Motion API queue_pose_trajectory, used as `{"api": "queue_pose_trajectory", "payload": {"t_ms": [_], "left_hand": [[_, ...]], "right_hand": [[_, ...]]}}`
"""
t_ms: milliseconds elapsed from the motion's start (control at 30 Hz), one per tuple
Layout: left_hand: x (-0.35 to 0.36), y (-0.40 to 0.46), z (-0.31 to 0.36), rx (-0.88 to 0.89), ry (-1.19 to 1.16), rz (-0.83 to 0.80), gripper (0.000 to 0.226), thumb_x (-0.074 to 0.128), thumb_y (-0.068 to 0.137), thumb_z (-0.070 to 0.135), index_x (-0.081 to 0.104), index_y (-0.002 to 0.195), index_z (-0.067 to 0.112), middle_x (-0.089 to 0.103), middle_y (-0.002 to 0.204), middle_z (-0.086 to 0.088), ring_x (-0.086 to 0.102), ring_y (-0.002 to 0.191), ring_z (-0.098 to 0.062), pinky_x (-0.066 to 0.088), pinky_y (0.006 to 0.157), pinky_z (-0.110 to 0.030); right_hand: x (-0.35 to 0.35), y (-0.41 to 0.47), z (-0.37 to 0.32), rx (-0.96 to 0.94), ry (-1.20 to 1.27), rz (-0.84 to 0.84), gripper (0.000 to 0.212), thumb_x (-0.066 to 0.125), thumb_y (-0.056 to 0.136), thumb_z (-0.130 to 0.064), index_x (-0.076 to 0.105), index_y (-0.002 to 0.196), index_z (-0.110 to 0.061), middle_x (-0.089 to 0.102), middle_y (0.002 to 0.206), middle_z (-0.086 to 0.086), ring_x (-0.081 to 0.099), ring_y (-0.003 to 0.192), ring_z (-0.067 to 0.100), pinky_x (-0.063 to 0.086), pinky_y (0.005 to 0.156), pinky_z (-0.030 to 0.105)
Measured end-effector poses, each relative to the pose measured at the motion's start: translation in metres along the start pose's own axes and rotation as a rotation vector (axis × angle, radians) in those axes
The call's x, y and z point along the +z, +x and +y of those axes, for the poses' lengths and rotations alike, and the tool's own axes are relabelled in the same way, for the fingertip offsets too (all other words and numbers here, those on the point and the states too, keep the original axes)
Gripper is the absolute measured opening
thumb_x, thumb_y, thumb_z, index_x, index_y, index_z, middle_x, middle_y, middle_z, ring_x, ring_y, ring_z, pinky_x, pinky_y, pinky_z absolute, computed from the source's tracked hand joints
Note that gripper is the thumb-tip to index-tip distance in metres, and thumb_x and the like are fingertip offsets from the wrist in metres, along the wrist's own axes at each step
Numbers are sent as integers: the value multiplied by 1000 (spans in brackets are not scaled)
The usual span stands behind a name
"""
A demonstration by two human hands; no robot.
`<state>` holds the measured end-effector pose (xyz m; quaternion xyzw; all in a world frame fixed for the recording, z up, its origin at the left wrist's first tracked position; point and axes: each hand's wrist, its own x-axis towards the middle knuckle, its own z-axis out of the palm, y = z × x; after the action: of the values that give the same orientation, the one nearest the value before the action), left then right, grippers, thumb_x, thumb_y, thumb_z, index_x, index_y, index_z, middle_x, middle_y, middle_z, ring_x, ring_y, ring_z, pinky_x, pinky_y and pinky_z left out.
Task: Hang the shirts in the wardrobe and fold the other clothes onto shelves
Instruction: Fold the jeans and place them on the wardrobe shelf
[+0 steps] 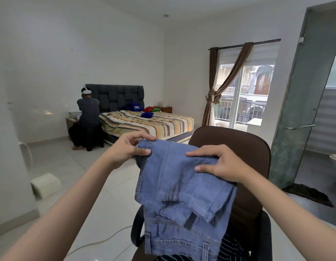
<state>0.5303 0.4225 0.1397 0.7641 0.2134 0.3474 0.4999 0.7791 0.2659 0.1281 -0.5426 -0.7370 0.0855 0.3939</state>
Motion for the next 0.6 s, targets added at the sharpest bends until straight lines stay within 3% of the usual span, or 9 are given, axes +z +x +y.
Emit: {"api": "queue_pose_trajectory", "payload": {"t_ms": [133, 233, 333, 433, 533, 600], "left_hand": [[-24, -12, -2, -61, 91, 35, 29, 69, 79, 0, 70, 100, 20, 65, 109, 1, 63, 96, -15, 56, 70, -26], [-40, -27, -2, -198, 253, 30, 33, 66, 86, 22, 63, 118, 28, 64, 113, 3, 61, 102, -13, 50, 77, -26], [-52, -50, -2, -280, 461, 185, 34, 65, 86, 32, 59, 119, 29, 62, 104, 0, 60, 102, -17, 46, 84, -30], [-52, -81, -2, -338, 236, 248, 24, 53, 93, 37, 58, 114, 26, 71, 97, -10, 69, 92, -21, 50, 81, -35], [-42, -104, -18, -475, -81, 149, 34, 37, 97, 44, 47, 127, 31, 70, 105, -17, 69, 96, -28, 51, 83, -42], [-38, -112, -41, -569, -174, 175, 44, 32, 97, 49, 35, 138, 34, 66, 112, -24, 68, 98, -32, 50, 85, -46]], "right_hand": [[16, 20, -3, -9, 37, -40, 44, 79, 75, -10, 70, 110, -34, 68, 110, -22, 61, 107, -3, 44, 93, 15], [37, 37, 0, -15, 41, -71, 44, 79, 75, -12, 69, 109, -39, 69, 110, -20, 60, 108, -3, 46, 96, 21], [67, 57, 6, -35, -20, -122, 45, 79, 75, -15, 68, 107, -45, 68, 110, -22, 59, 107, -5, 46, 95, 23], [105, 76, 12, -88, -111, -182, 47, 77, 75, -16, 66, 104, -52, 66, 106, -27, 59, 103, -4, 47, 89, 23], [148, 91, 15, -175, -162, -250, 43, 76, 75, -18, 68, 106, -47, 69, 108, -20, 62, 100, 3, 51, 85, 28], [173, 99, 17, -266, -172, -287, 41, 75, 75, -19, 68, 108, -43, 70, 107, -18, 63, 97, 6, 50, 82, 26]]}}
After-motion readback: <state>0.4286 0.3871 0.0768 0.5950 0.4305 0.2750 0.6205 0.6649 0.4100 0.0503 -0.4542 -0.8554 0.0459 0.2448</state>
